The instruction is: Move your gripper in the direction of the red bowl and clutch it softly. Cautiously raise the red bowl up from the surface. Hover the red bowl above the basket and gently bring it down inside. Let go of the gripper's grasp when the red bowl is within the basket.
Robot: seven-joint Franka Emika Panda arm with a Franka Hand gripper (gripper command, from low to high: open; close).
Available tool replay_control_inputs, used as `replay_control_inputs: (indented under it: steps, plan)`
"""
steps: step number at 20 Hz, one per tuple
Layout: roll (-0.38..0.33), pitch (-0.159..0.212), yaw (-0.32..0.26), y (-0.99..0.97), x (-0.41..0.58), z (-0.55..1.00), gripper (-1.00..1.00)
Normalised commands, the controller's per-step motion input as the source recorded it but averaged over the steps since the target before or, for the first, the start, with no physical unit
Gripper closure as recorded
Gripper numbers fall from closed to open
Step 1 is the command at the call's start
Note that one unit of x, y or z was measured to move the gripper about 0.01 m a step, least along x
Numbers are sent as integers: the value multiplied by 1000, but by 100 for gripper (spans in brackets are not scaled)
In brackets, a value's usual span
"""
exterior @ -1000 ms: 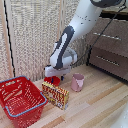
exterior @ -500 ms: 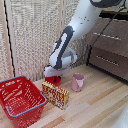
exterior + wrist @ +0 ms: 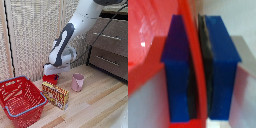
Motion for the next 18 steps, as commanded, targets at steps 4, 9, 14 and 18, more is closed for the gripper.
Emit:
replay_control_inputs:
  steps: [4, 9, 14, 18]
  plan:
    - [72, 98, 37, 0, 42, 869, 100]
    - [62, 95, 58, 2, 45, 913, 100]
    - [49, 111, 70, 176, 1, 878, 100]
    - [19, 114, 74, 578, -37, 801, 100]
